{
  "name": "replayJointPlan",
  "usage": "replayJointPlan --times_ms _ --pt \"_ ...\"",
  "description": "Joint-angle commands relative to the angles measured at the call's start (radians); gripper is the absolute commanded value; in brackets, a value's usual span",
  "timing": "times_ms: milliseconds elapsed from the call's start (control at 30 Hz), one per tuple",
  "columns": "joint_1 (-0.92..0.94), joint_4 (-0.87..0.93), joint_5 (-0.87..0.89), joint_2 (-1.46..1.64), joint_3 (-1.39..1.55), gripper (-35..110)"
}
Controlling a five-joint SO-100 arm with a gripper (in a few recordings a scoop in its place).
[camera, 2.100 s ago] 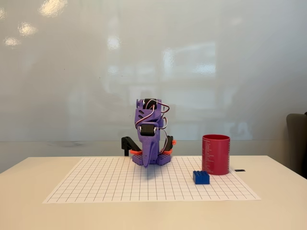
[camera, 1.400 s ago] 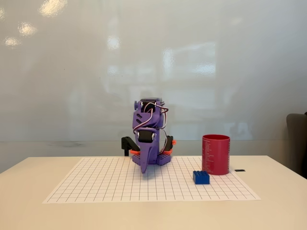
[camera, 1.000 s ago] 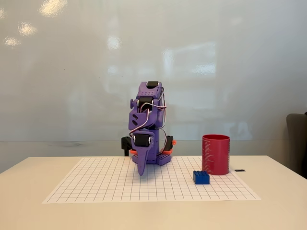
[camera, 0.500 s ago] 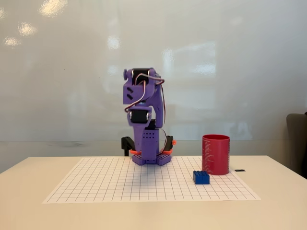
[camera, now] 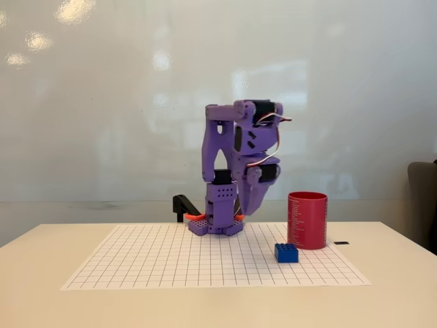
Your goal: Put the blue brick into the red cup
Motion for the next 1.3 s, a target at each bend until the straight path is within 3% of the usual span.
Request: replayJointPlan --times_ms 0,233,600,800,1000,1133,1200,1267 --pt "-0.144 0.012 0.023 0.003 -0.094 -1" --pt "-0.279 -0.123 0.133 -0.006 -0.067 -1" --pt "-0.230 -0.411 0.163 0.098 0.272 -1" --pt "-0.219 -0.425 0.164 0.109 0.301 -1" --pt "-0.235 -0.436 0.305 0.110 0.296 0" --pt "-0.207 -0.419 0.433 0.104 0.296 43" --pt "-0.195 -0.400 0.454 0.114 0.296 53" --pt "-0.193 -0.399 0.460 0.114 0.295 54"
